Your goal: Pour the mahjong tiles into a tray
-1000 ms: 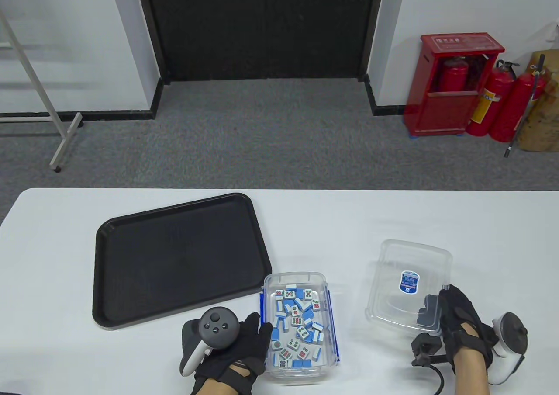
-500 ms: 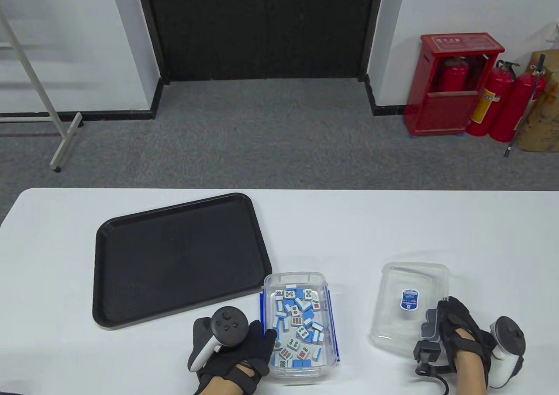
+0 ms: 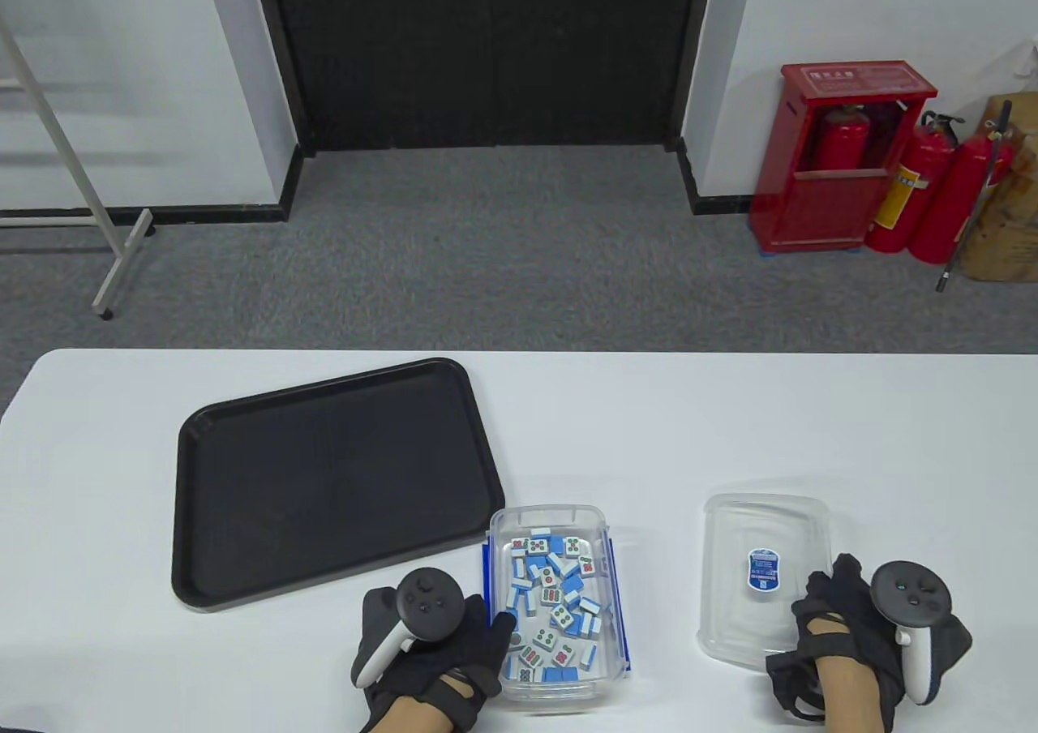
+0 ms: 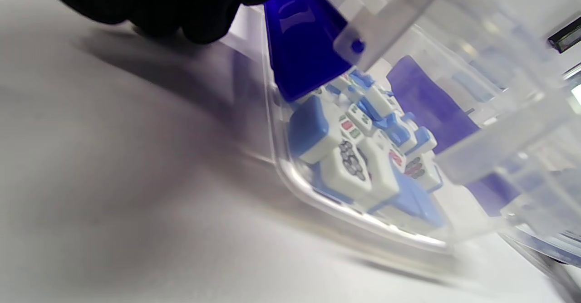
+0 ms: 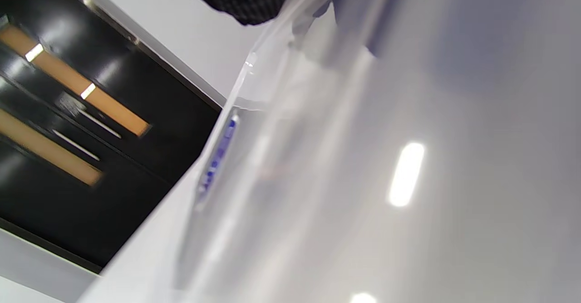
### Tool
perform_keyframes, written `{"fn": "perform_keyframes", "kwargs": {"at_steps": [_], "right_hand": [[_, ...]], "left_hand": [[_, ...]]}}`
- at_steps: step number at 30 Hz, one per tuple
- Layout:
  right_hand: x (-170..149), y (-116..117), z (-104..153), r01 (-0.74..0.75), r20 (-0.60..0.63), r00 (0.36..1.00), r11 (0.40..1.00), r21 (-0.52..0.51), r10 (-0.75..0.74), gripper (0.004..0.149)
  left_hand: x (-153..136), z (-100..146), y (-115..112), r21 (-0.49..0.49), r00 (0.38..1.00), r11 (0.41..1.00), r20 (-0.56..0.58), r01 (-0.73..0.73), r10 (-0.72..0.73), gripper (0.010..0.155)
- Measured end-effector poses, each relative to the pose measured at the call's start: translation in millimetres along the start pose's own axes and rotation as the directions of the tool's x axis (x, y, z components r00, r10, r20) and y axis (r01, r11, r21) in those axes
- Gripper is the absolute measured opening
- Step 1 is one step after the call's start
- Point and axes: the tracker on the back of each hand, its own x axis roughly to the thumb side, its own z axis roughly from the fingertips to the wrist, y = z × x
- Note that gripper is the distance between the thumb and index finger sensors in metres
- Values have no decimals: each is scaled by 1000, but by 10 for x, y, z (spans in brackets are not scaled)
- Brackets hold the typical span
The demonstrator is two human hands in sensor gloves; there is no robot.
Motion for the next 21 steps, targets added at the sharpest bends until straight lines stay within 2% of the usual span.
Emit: {"fn": "perform_keyframes", "kwargs": {"at_steps": [4,10,14,18,21], "right_hand": [[7,11,5,-80,-27,996,997,-16,79,66],[87,-52,50,-89,-25,996,995,-37,88,70],[242,-22,80,-40,68,997,999,-4,40,72],[502,34,176,-86,187,979,996,11,83,73],[740,89,292,-120,303,946,993,4,113,74]], "left_hand": [[-24,-26,4,-8,1000,1000,-14,-5,5,81],[-67,-45,45,-21,998,998,-23,-59,58,81],[-96,-55,61,-29,996,996,-27,-86,85,81],[-103,-86,60,-31,994,995,-60,-93,91,82],[-96,-163,36,-107,981,980,-119,-168,155,82]]}}
